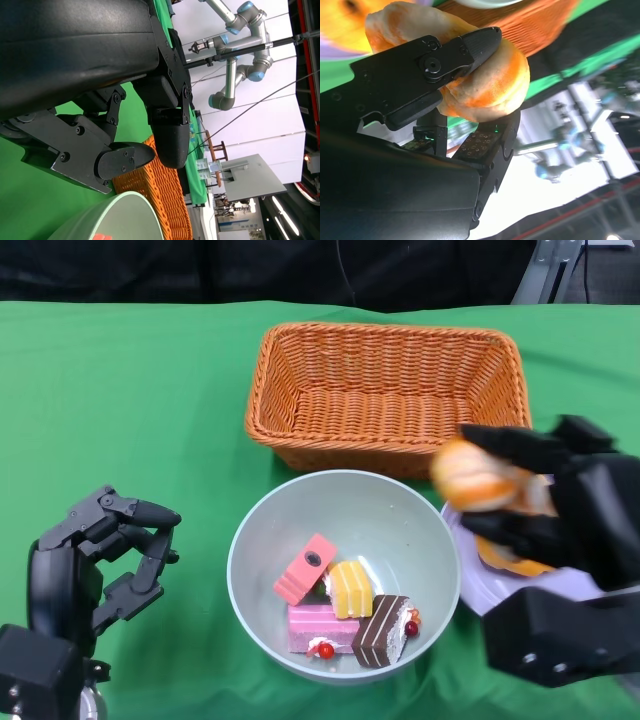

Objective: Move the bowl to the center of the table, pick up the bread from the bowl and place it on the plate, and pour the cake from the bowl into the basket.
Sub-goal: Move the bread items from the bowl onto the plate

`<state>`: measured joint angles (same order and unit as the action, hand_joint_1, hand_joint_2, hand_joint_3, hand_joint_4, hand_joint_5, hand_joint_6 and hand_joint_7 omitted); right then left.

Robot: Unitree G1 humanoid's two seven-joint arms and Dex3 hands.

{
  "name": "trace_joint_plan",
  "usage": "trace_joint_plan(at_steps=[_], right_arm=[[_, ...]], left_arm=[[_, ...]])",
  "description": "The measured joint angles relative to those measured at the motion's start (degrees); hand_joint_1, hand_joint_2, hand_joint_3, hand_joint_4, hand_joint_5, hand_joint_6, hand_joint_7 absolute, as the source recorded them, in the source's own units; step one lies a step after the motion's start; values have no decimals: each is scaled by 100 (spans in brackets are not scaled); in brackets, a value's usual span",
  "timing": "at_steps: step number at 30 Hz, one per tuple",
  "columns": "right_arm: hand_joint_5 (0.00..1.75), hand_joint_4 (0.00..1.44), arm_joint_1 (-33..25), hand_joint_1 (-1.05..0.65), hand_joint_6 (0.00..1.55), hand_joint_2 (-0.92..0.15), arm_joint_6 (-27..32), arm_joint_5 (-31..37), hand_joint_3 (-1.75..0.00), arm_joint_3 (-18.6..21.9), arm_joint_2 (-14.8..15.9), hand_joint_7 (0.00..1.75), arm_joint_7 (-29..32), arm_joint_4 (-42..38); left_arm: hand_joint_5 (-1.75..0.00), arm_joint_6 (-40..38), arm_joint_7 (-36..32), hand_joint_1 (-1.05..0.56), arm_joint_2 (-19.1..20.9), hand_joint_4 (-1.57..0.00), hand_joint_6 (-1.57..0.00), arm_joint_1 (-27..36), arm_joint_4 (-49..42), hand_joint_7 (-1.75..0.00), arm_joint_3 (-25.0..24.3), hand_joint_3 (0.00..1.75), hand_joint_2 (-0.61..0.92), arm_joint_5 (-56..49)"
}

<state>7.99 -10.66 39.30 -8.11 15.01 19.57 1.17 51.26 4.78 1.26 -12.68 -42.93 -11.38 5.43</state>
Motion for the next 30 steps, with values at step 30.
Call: trace_joint_plan(at_steps=[30], right_arm=[[152,73,1215,-14,117,-91,-236,-9,0,-93,156,15,1783,-4028]], left_arm=[[-145,-4,52,-11,59,-82,-87,16,13,-106,5,71,70,143]])
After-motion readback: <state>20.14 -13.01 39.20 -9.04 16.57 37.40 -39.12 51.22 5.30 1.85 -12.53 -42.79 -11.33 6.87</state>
